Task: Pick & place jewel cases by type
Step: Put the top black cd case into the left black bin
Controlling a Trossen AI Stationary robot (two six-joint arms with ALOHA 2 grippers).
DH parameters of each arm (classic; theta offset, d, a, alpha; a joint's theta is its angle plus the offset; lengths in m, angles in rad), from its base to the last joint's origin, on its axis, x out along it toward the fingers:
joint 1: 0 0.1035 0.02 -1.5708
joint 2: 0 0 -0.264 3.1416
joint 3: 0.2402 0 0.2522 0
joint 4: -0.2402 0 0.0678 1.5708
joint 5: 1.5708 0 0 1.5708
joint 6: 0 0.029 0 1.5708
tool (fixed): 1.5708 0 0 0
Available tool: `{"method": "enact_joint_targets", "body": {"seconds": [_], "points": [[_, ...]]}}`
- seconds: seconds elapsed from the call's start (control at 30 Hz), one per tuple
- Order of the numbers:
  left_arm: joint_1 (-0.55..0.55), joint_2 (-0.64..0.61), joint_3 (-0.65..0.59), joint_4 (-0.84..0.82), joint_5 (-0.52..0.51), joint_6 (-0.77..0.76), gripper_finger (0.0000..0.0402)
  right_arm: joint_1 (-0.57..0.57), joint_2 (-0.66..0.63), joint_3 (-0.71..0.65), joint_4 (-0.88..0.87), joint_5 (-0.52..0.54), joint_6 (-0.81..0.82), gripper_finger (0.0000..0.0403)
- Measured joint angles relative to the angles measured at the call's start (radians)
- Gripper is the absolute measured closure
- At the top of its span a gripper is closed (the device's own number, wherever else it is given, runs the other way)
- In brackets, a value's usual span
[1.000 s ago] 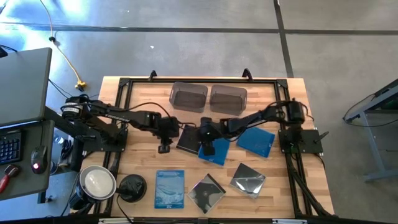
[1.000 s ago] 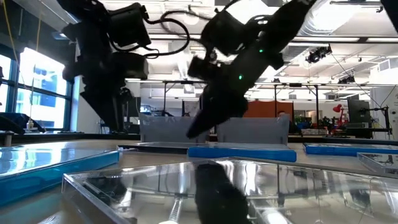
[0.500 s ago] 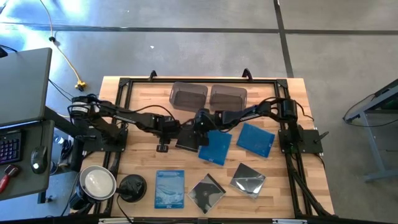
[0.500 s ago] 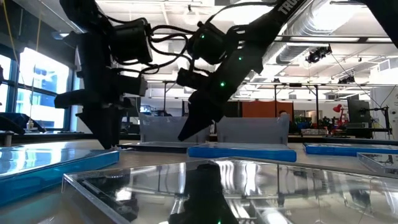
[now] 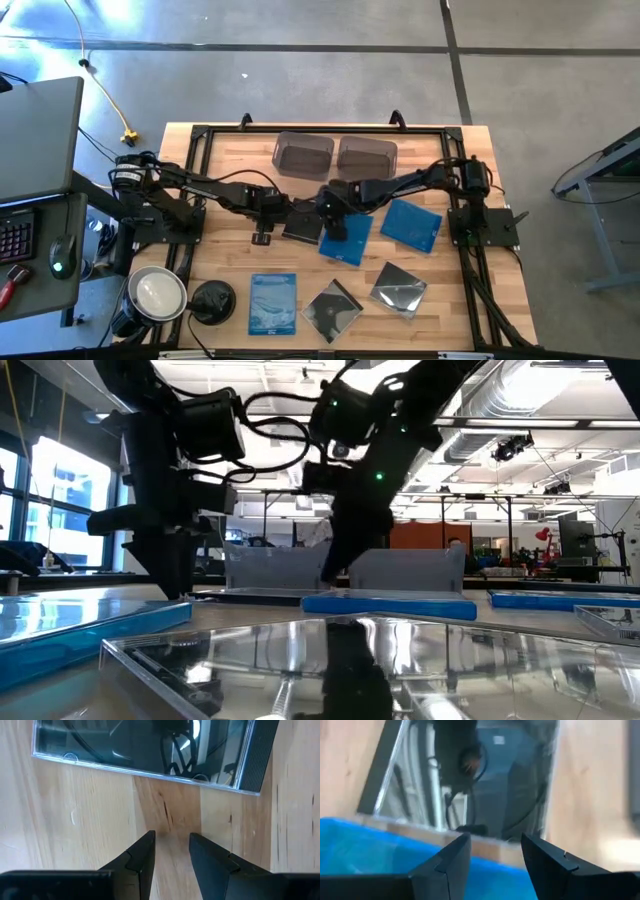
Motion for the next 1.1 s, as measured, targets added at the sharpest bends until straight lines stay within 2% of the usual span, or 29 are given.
{"method": "enact_joint_targets", "body": {"seconds": [0.27, 0.43, 0.6, 0.7, 0.83, 1.1], "points": [[0.000, 0.001, 0.000, 0.003, 0.000, -0.004, 0.0283, 0.039, -0.003, -0.029, -0.181, -0.006, 0.098, 0.0231], [0.000, 0.001, 0.000, 0.004, 0.002, -0.005, 0.0283, 0.073, -0.019, -0.031, -0.270, 0.011, 0.094, 0.0231], [0.000, 0.001, 0.002, 0.033, 0.008, -0.006, 0.0283, 0.085, -0.053, -0.040, -0.180, 0.105, 0.055, 0.0231], [0.000, 0.002, 0.002, 0.049, 0.009, -0.008, 0.0283, 0.065, -0.057, -0.036, -0.098, 0.105, 0.012, 0.0231], [0.000, 0.003, 0.002, 0.081, 0.015, -0.002, 0.0283, 0.042, -0.018, -0.037, -0.082, 0.104, -0.016, 0.0231], [0.000, 0.011, 0.002, 0.093, 0.007, 0.118, 0.0283, 0.023, 0.021, -0.036, 0.009, 0.061, -0.004, 0.0231]]}}
